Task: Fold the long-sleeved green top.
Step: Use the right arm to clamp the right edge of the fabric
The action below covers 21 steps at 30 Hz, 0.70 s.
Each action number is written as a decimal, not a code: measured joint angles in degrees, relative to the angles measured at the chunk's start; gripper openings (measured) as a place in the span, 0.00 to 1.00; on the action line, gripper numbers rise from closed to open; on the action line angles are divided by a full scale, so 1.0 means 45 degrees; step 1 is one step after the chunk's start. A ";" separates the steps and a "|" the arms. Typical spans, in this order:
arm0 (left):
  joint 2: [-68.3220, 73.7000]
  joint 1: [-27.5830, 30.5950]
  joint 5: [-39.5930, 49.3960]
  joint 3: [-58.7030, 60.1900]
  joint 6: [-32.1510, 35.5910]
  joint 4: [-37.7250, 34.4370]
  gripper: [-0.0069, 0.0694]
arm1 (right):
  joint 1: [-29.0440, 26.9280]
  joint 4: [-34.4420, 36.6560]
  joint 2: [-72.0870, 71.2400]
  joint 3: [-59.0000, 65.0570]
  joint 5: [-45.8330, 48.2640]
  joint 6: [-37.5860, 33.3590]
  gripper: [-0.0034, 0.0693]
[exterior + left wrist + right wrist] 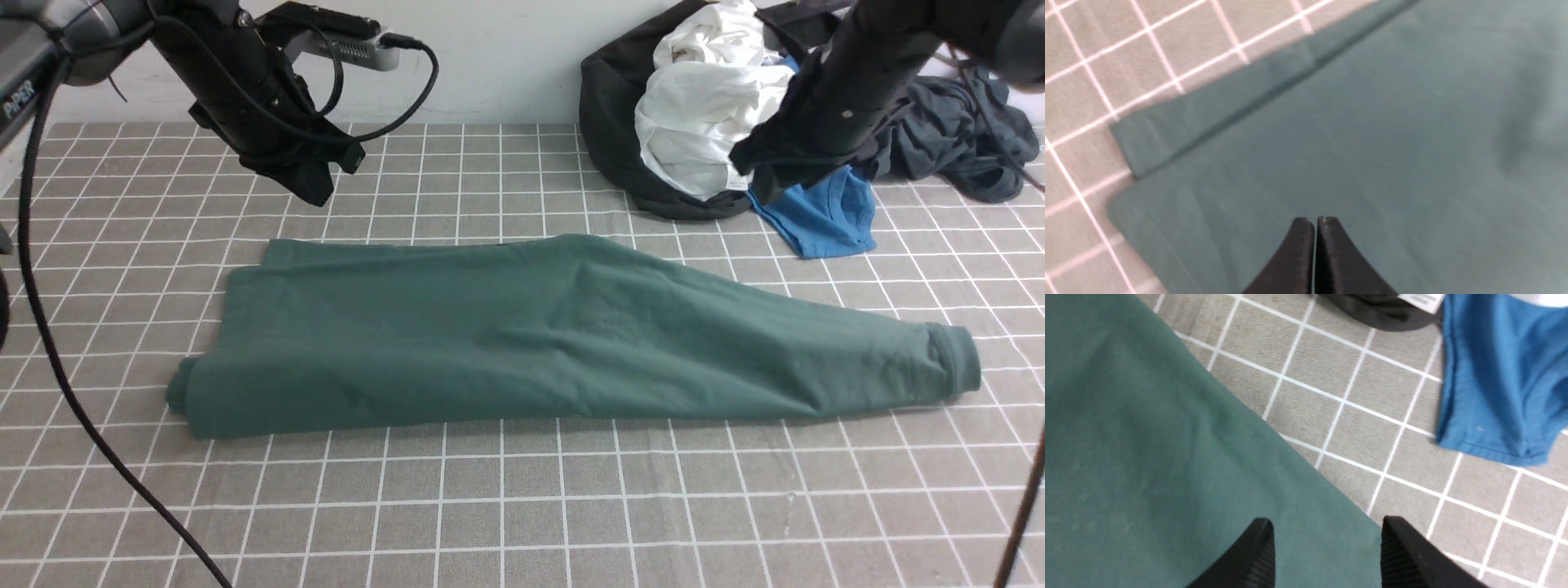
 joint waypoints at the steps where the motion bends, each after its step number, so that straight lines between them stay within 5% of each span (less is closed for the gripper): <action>1: -0.0400 -0.0031 0.0000 0.0471 0.0039 0.0002 0.08 | -0.0064 0.0000 -0.0434 0.0346 0.0024 0.0011 0.51; 8: -0.3194 -0.0044 -0.0210 0.4438 0.0115 0.0014 0.08 | -0.0685 0.0078 -0.3285 0.3755 -0.0006 0.0011 0.51; 15: -0.5200 -0.0044 -0.1949 0.7672 0.0178 -0.0180 0.08 | -0.2714 0.0874 -0.4702 0.7978 -0.2684 0.0742 0.52; 21: -0.5187 -0.0044 -0.2142 0.8129 0.0402 -0.0544 0.08 | -0.3957 0.1259 -0.3389 0.8573 -0.4543 0.1027 0.67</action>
